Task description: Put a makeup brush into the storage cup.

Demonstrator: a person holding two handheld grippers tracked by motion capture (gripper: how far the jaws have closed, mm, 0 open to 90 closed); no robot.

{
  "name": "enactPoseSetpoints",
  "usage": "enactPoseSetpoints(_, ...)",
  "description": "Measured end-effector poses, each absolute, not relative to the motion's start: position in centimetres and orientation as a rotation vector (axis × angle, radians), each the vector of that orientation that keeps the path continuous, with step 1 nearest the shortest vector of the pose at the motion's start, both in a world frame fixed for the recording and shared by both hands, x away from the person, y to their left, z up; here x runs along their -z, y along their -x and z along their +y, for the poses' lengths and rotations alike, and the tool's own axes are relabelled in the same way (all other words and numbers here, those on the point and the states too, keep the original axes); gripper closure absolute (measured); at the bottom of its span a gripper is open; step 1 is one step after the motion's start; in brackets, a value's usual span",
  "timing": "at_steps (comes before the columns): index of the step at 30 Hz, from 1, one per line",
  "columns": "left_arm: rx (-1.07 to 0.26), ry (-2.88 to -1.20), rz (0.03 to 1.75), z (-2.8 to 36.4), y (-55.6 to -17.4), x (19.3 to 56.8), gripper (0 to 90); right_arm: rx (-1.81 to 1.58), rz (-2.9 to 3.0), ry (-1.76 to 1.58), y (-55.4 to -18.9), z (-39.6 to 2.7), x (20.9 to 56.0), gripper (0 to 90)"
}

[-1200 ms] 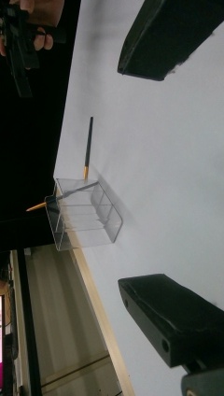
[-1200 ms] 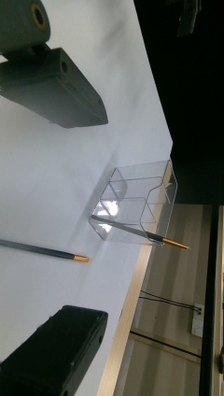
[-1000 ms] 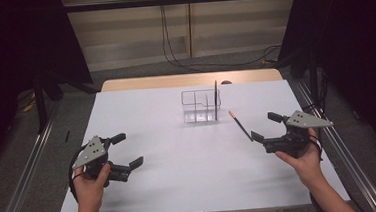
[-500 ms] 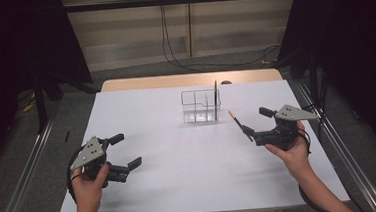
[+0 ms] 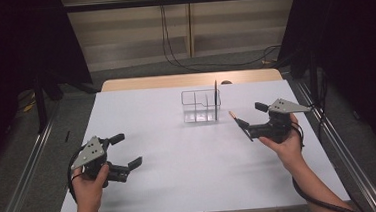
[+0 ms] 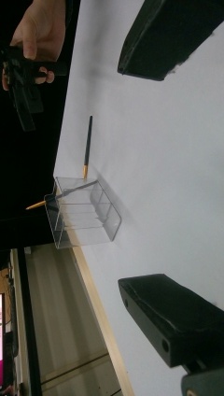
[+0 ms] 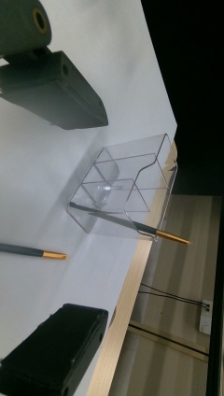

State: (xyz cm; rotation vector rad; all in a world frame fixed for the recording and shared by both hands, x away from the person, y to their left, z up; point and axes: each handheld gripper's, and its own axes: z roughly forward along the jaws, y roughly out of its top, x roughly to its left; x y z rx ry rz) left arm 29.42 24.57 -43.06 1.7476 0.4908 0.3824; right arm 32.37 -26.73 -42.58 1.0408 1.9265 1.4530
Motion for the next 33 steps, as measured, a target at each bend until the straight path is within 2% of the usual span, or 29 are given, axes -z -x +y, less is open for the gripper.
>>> enactPoseSetpoints(33,-0.386,-1.743,0.492,24.8,-29.4,43.0,0.6,-1.383,1.921,-1.088,-36.2,-26.0,42.7,7.4)
